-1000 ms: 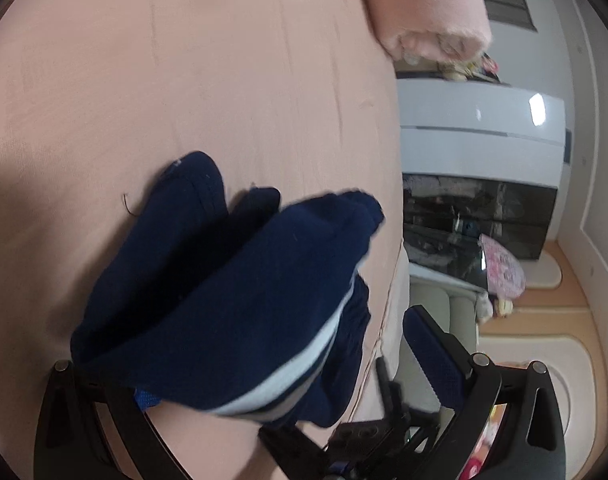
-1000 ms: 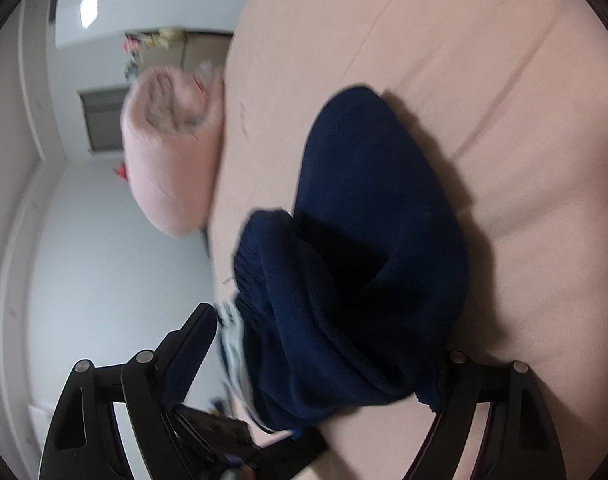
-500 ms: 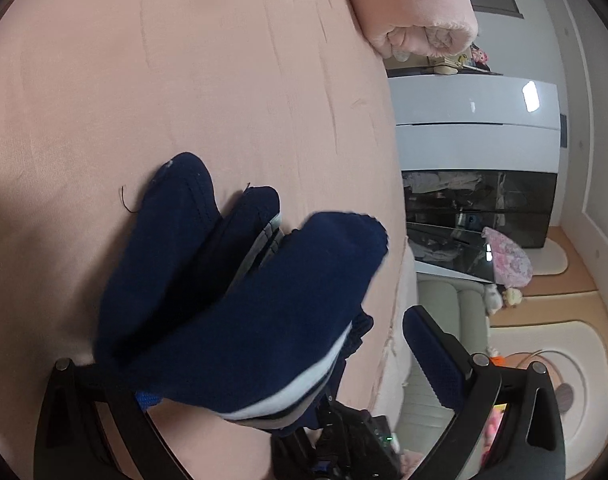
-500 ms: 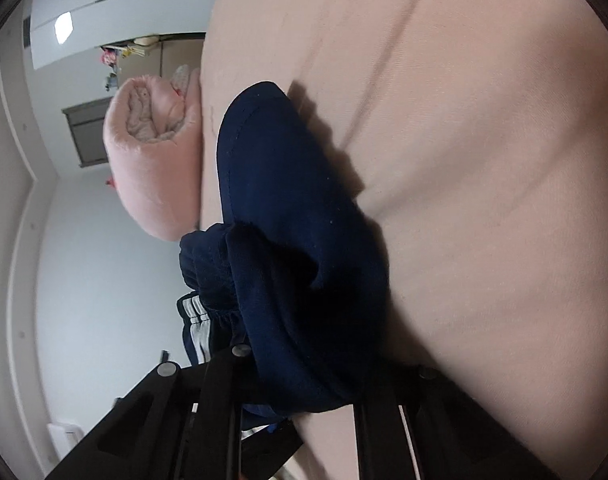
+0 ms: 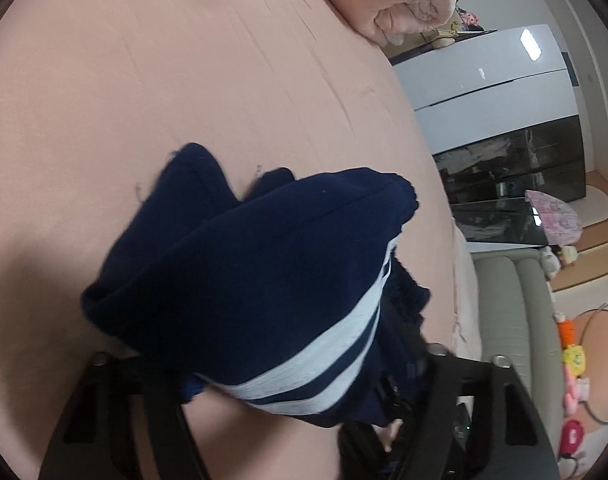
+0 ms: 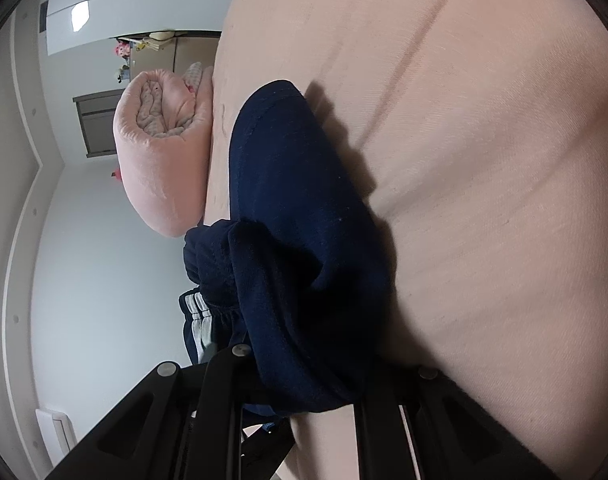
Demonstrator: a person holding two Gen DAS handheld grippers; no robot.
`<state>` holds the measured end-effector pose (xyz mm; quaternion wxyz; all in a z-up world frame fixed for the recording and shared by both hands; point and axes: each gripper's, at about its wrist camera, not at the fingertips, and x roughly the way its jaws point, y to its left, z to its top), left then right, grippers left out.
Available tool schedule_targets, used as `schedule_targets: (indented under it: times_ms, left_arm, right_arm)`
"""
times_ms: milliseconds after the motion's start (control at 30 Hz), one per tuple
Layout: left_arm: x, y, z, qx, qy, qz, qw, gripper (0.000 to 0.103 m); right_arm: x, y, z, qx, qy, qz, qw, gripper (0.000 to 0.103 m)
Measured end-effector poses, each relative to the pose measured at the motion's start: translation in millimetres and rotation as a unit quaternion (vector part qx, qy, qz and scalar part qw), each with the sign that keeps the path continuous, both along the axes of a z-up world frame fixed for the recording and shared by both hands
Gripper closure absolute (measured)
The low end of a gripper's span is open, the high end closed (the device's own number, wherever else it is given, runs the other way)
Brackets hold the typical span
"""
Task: Fold clothes
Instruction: 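Lift the pants with both grippers and carry them toward the white clothes stack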
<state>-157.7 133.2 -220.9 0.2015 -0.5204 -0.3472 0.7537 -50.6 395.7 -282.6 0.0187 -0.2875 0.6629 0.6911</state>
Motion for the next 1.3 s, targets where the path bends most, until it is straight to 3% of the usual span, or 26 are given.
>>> schedule_targets:
  times_ms: [100,167,567,1000,1300]
  left_arm:
    - [1.8,-5.7,-5.1,-0.012,0.005,0.011,0.9999,0.074]
    - [1.3,-6.7,-5.2,-0.009,0.005,0.010,0.9999,0.076]
    - [1.5,2.5,-0.5,-0.016,0.018,0.018,0.9996,0.076]
    - [1.3,7.9,4.1,0.018,0.020,0.026,0.9993,0.078]
    - [6.1,12.1,42.9,-0.009,0.065,-0.003,0.9978,0.078]
  right_arm:
    - [-5.8,-0.8,3.3,0.005,0.002,0.003,1.000,0.095]
    - [-6.8,-0.9,3.8,0.010,0.004,0.006,1.000,0.095]
    - [-9.5,-3.0,10.1,0.026,-0.014,-0.004,1.000,0.091]
    - [1.0,-7.2,22.8,0.055,-0.038,-0.018,0.998,0.090]
    - [2.5,-15.7,64.2,0.137,-0.054,0.016,0.989,0.090]
